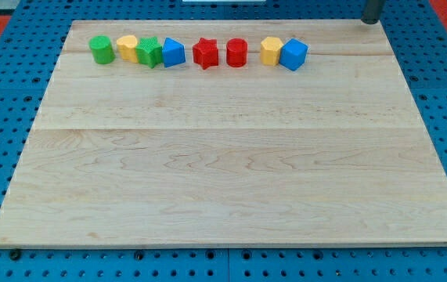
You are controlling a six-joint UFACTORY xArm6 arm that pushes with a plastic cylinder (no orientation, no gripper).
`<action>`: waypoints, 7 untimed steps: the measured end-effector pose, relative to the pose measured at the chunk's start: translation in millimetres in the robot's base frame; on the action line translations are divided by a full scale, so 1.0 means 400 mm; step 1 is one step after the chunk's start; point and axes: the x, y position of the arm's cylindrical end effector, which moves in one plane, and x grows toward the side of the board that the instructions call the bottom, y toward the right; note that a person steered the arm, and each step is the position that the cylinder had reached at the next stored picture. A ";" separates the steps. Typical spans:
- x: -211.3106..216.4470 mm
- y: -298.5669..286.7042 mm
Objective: Move the yellow hexagon to the left center of the board
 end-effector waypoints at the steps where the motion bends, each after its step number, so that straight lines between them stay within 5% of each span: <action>1: 0.012 0.002; 3: 0.015 -0.090; 4: -0.001 -0.310; 5: 0.072 -0.466; 7: 0.259 -0.525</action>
